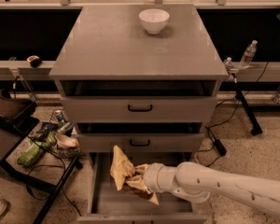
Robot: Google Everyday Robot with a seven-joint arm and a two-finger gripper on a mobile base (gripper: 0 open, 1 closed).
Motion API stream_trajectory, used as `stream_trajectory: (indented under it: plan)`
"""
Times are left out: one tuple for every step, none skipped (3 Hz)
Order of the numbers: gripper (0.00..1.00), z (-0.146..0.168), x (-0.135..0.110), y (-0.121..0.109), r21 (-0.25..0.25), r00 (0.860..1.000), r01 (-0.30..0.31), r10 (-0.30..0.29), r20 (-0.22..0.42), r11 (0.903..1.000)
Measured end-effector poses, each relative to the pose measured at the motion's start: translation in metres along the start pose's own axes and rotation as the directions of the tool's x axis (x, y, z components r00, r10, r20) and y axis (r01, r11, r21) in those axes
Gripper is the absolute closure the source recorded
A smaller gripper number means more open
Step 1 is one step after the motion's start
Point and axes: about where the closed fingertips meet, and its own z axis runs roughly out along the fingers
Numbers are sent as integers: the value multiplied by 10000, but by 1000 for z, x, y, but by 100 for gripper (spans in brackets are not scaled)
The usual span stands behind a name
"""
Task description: Place brown chip bag into bottom drawer
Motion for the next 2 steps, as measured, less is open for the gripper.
stream_trajectory:
  plan:
    - [100,32,49,-29,302,9986,-142,157,-499,9994]
    - [100,57,90,-59,703,9945,-28,102,-1046,9975]
